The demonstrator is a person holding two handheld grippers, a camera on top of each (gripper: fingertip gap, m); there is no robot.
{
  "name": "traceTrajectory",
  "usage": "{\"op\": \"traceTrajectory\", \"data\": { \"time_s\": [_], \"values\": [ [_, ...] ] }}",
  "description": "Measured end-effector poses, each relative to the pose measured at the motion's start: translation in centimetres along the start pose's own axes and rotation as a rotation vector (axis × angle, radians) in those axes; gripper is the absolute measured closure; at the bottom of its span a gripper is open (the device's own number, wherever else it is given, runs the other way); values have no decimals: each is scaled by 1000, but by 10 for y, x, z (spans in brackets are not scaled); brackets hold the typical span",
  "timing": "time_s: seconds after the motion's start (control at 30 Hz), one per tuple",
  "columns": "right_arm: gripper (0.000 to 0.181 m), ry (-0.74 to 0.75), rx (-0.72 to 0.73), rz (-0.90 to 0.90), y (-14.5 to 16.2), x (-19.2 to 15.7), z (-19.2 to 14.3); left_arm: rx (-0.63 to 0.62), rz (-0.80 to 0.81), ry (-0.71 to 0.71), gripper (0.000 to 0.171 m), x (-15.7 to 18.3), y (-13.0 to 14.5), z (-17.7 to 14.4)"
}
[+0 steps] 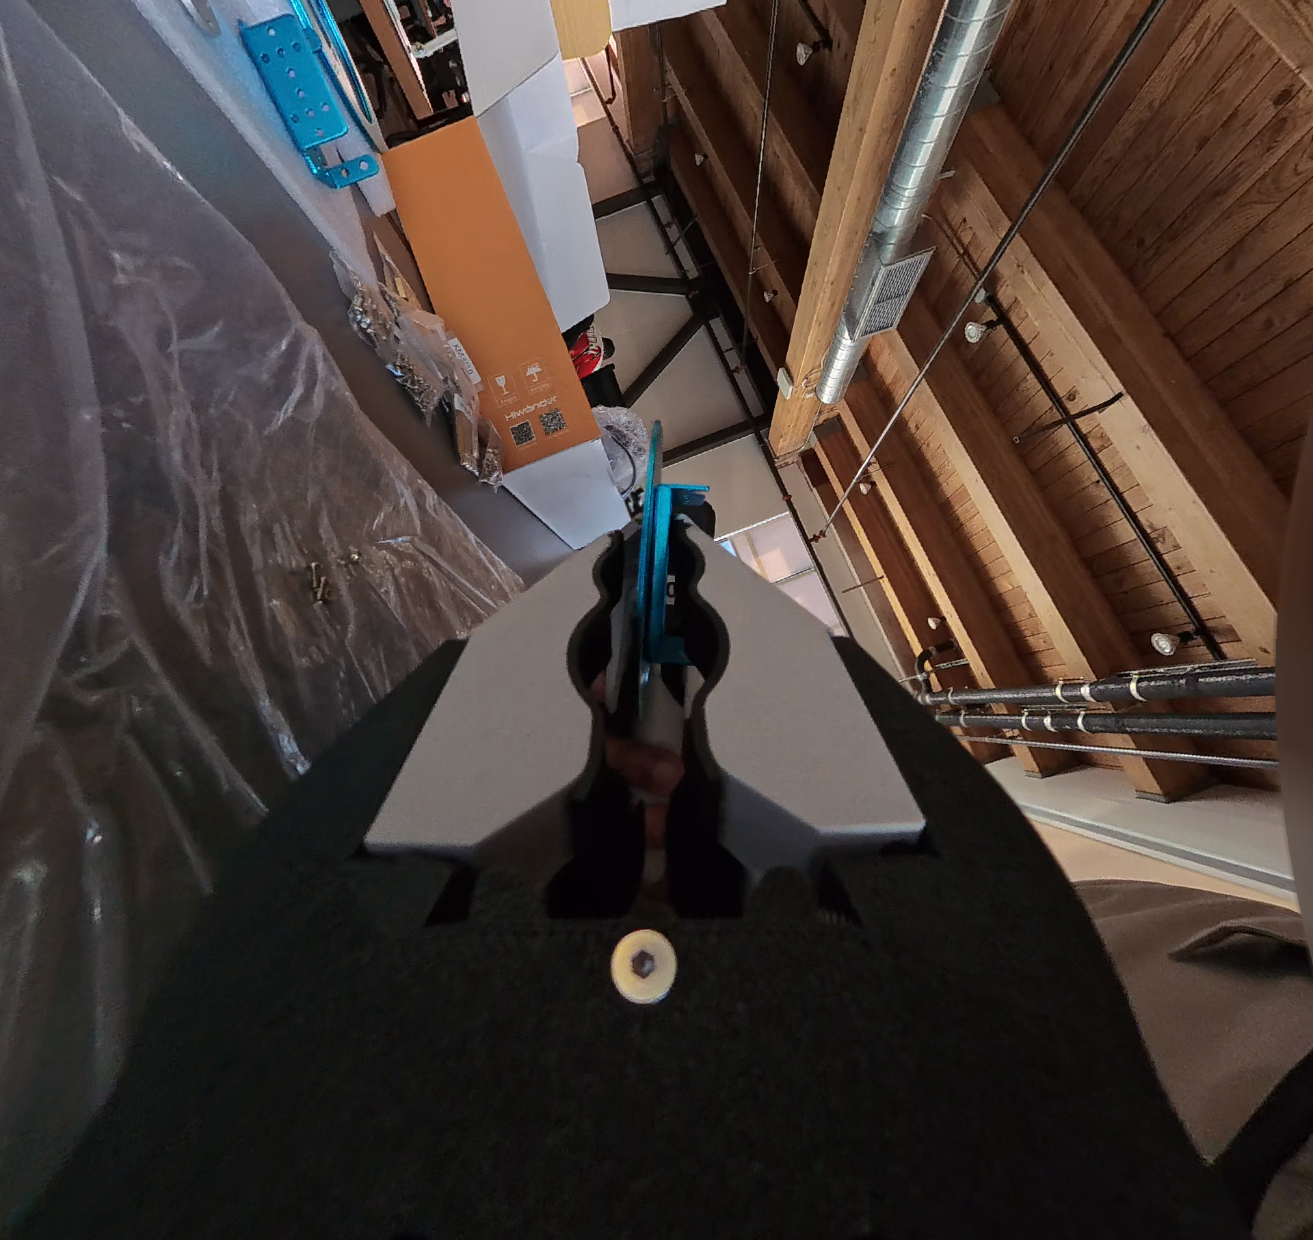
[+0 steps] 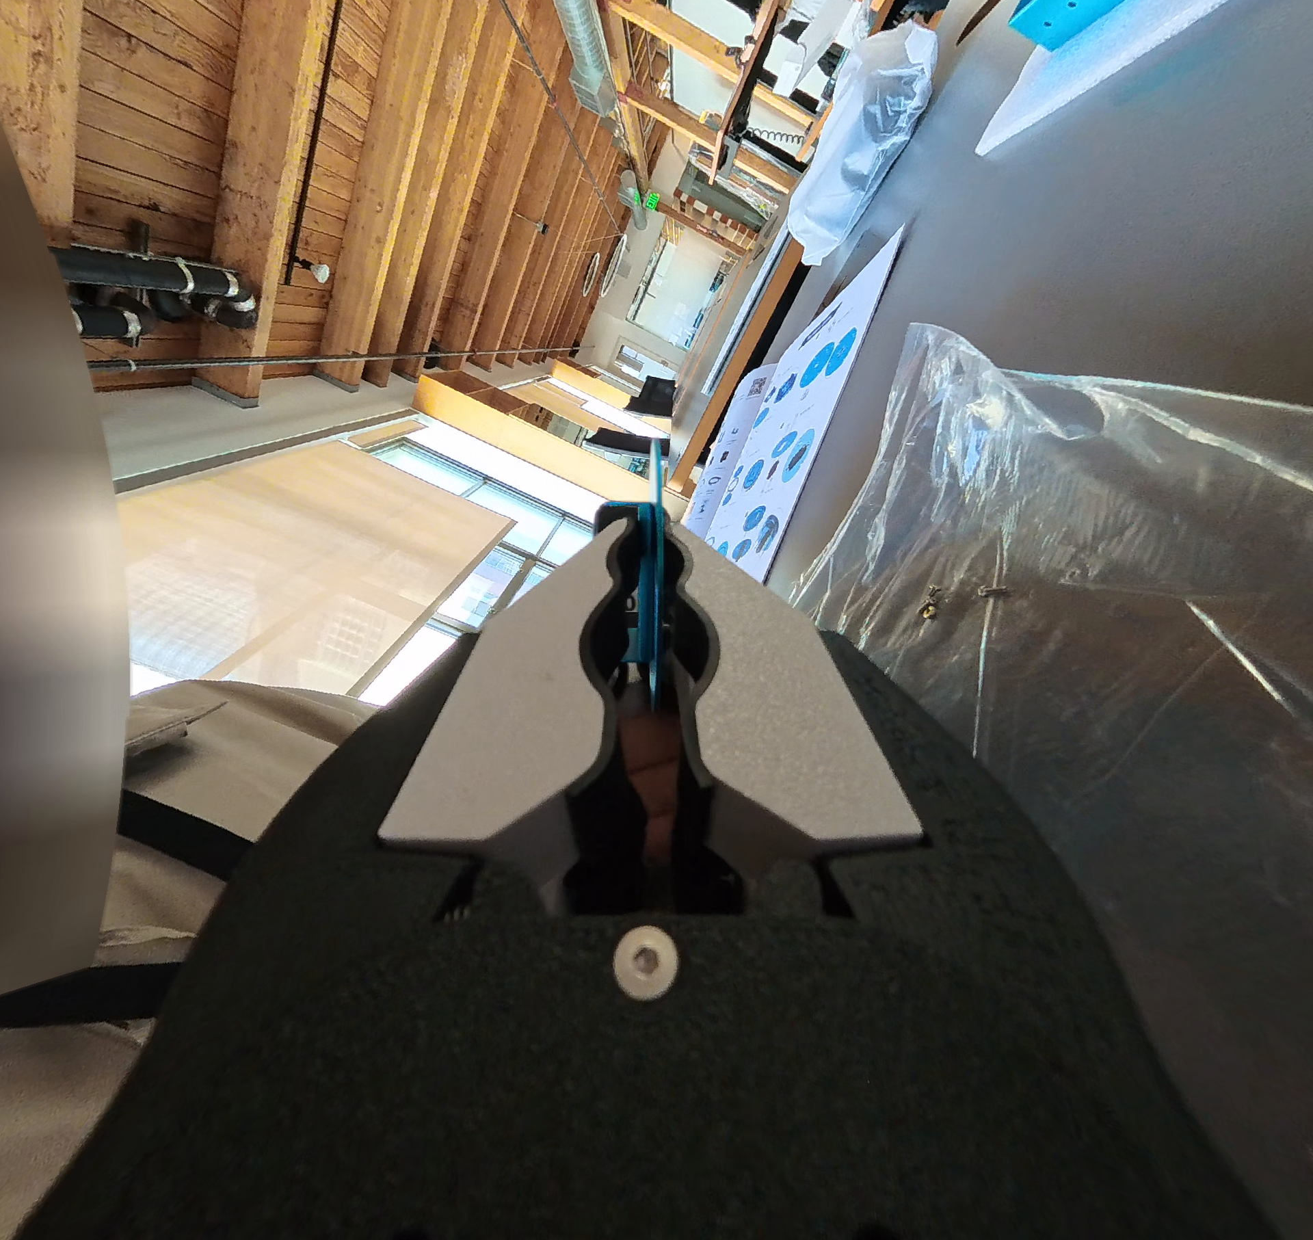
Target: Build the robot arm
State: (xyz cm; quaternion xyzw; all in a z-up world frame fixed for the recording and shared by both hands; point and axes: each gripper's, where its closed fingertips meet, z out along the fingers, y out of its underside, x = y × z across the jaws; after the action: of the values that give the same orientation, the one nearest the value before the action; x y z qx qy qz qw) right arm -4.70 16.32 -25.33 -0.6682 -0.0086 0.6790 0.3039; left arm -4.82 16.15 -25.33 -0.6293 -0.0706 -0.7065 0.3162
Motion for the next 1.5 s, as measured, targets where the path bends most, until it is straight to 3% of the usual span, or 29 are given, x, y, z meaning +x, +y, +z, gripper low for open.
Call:
{"op": "traceTrajectory", "data": {
  "time_s": [0.13, 0.47, 0.53, 0.6, 0.67, 0.73, 0.87, 0.93, 1.13, 1.33, 1.5],
  "values": [
    [178, 5, 0, 5, 1, 1, 0, 7, -20, 12, 168, 0, 0, 0],
    [177, -22, -11, -58, 1, -7, 1, -14, 76, 37, 170, 11, 1, -2],
    [164, 5, -2, -111, -3, -7, 0, -24, 133, 53, 170, 17, -1, -3],
    [160, -2, 35, -164, -14, -12, -9, -53, 276, 48, 170, 26, -3, -5],
    [157, 15, 80, -223, -30, -16, -22, -125, 538, 31, 170, 38, -6, -7],
    [157, 40, 122, -293, -44, -21, -35, -205, 872, 4, 170, 49, -11, -12],
    [162, 67, 167, -380, -59, -32, -52, -370, 1695, -76, 169, 53, -26, -23],
    [163, 81, 178, -417, -62, -35, -54, -469, 1957, -80, 169, 44, -29, -26],
    [166, 111, 143, -470, -56, -33, -49, -610, 2294, -58, 170, 12, -30, -22],
    [167, 144, 99, -508, -52, -26, -45, -597, 2360, -36, 170, 2, -27, -18],
    [167, 230, -43, -631, -41, -16, -45, -590, 2399, -40, 170, -8, -26, -17]
  ]
}}
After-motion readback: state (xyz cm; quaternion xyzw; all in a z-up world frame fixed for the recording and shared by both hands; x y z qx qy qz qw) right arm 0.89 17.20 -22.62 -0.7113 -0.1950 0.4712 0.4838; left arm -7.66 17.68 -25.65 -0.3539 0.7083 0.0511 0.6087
